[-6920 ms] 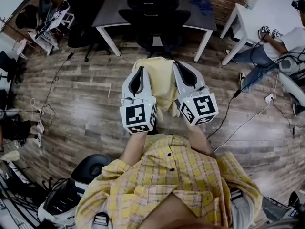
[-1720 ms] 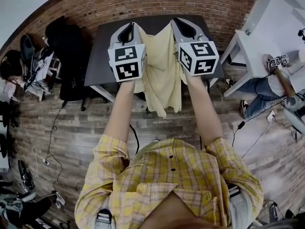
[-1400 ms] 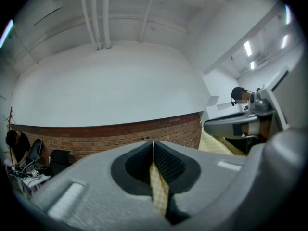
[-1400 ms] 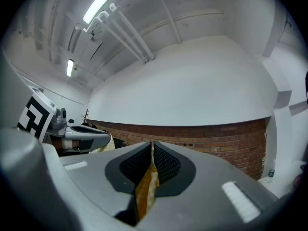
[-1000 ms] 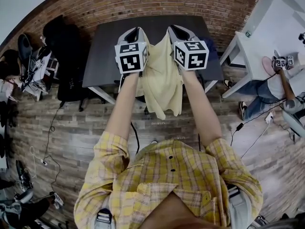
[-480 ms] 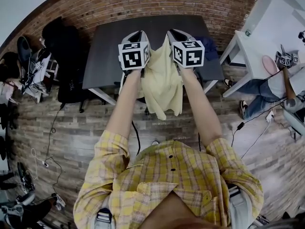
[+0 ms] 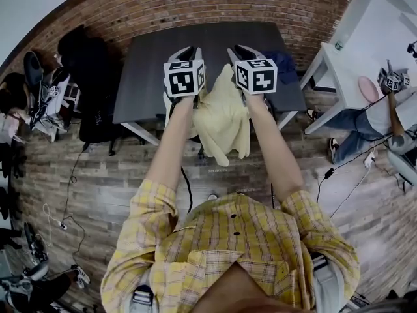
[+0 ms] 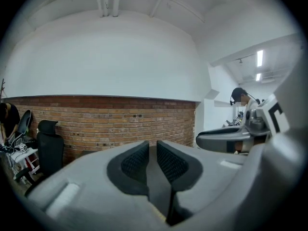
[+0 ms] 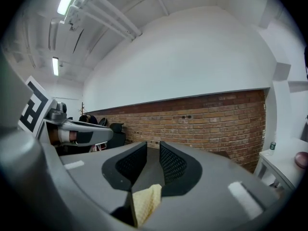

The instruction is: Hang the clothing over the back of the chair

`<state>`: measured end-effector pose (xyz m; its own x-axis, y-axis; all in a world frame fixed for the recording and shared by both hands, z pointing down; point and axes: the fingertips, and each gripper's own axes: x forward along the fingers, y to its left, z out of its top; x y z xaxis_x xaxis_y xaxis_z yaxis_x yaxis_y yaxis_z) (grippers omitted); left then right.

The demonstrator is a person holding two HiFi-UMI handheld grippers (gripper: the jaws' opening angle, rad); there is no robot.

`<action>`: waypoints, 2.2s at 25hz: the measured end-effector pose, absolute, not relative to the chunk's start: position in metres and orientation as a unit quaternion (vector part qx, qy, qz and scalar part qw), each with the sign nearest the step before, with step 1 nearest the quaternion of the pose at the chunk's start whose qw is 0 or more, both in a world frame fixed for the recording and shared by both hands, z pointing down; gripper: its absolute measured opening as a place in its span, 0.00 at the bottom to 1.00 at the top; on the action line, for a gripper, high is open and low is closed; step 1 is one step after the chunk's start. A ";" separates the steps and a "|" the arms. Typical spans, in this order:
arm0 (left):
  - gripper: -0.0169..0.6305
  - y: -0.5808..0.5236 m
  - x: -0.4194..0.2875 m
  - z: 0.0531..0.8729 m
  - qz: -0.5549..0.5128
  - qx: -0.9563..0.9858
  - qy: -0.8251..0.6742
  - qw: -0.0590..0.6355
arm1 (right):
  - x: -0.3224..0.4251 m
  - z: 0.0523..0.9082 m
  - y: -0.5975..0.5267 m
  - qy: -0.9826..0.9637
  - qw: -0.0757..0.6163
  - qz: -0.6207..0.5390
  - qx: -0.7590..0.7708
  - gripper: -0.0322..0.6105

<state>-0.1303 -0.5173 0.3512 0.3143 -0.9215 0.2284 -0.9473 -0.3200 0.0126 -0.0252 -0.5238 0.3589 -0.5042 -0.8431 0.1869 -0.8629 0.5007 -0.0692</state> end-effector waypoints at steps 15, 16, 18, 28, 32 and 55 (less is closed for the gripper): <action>0.11 -0.493 -0.131 0.331 0.052 0.808 -0.583 0.063 | -0.018 0.350 -0.501 -0.868 0.047 0.071 0.489 0.16; 0.11 -0.489 -0.132 0.330 0.050 0.809 -0.582 0.062 | -0.017 0.349 -0.499 -0.868 0.044 0.069 0.490 0.15; 0.11 -0.482 -0.132 0.328 0.045 0.812 -0.579 0.062 | -0.017 0.345 -0.493 -0.869 0.038 0.067 0.489 0.14; 0.06 -0.453 -0.131 0.316 0.033 0.819 -0.571 0.053 | -0.017 0.321 -0.466 -0.873 0.016 0.045 0.485 0.09; 0.05 -0.437 -0.129 0.309 0.027 0.823 -0.566 0.045 | -0.017 0.314 -0.450 -0.874 0.013 0.023 0.485 0.05; 0.03 -0.360 -0.121 0.306 0.013 0.827 -0.562 0.033 | -0.019 0.287 -0.364 -0.882 -0.034 -0.010 0.470 0.05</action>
<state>-0.1213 -0.3605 0.3059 0.3687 -0.9277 0.0581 -0.9294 -0.3669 0.0399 -0.0185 -0.3639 0.2867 -0.5552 -0.8288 -0.0699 -0.8301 0.5574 -0.0148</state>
